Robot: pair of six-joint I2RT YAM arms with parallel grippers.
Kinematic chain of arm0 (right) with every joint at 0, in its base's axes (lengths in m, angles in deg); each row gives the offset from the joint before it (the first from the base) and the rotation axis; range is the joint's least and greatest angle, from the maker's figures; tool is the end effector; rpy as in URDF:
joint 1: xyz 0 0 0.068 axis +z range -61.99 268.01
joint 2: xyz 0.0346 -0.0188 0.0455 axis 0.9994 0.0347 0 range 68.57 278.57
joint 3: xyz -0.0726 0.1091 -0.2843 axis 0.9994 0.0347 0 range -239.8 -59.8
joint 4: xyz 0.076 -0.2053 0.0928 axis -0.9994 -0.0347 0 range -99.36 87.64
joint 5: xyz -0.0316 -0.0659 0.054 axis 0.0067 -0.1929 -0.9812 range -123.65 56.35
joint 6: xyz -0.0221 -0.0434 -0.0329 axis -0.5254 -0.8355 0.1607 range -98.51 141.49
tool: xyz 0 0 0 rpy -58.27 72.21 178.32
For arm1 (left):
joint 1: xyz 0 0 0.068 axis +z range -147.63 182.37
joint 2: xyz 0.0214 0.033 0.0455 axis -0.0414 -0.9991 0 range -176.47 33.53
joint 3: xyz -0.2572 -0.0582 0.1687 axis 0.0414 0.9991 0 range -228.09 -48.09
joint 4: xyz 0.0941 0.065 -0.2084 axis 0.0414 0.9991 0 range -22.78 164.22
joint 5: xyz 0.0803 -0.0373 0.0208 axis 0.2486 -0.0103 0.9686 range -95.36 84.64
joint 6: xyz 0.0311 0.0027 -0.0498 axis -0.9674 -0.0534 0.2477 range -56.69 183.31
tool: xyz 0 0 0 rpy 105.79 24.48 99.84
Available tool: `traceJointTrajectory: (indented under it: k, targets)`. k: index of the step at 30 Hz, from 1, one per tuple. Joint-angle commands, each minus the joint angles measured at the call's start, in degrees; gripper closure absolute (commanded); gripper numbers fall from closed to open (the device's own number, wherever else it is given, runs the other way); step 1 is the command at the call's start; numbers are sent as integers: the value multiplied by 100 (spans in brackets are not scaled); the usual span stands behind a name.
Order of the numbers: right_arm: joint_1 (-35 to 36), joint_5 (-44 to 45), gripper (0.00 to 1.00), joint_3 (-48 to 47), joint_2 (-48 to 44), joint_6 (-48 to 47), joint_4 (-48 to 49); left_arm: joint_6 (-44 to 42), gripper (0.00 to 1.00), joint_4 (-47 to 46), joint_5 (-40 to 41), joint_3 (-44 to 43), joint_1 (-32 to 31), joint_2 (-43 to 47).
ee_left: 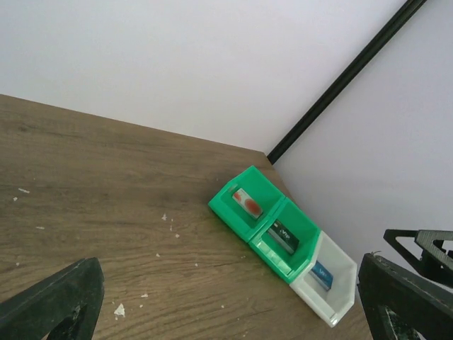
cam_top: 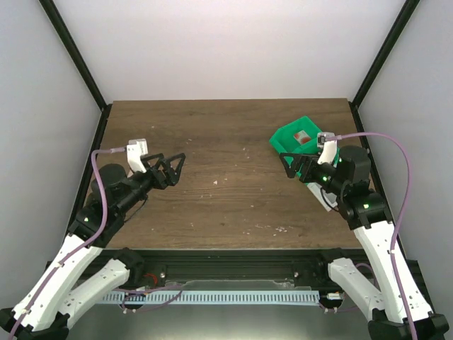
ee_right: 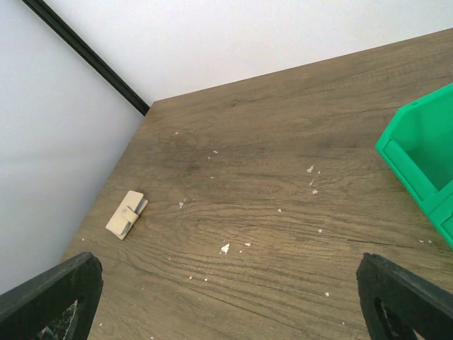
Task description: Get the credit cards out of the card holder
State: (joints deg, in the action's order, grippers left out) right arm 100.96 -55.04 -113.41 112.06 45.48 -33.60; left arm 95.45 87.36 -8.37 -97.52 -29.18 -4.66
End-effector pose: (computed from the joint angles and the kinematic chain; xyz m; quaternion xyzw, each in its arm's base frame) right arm 0.1036 0.0399 0.3804 -0.0265 0.8167 0.3212 0.4786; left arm 0.0829 -0.0536 0.3859 0.0131 0.7597 -0.3599 0.5415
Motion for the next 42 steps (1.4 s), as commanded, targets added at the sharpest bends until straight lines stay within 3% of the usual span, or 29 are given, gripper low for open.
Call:
traceJointTrajectory:
  k: [1, 8, 14, 17, 23, 28, 37, 42]
  targets:
    - [32, -17, 0, -162, -46, -96, 51, -182, 0, 67, 127, -177, -8, -21]
    - [32, -300, 0, -34, -33, -78, 119, -344, 0, 107, 459, -232, -8, -138]
    - [26, -632, 0, 61, -11, -49, 148, 188, 3, 475, 1961, -155, 10, -685]
    - [27, -822, 0, 106, -10, -17, 91, 444, 2, 701, 2317, -228, 299, -1196]
    - [29, -1220, 0, 470, -143, 21, 161, 909, 2, 752, 1896, -106, 1816, -1938]
    - [30, -1506, 0, 519, -179, -49, 153, 1427, 3, -138, 1846, 564, 2895, -2306]
    - [32, -1961, 0, 529, -270, -61, 104, 1726, 10, -2157, 70, 656, 4310, -4074]
    - [28, -1953, 0, 574, -394, 0, 70, 1471, 10, -2304, -469, 184, 4568, -5062]
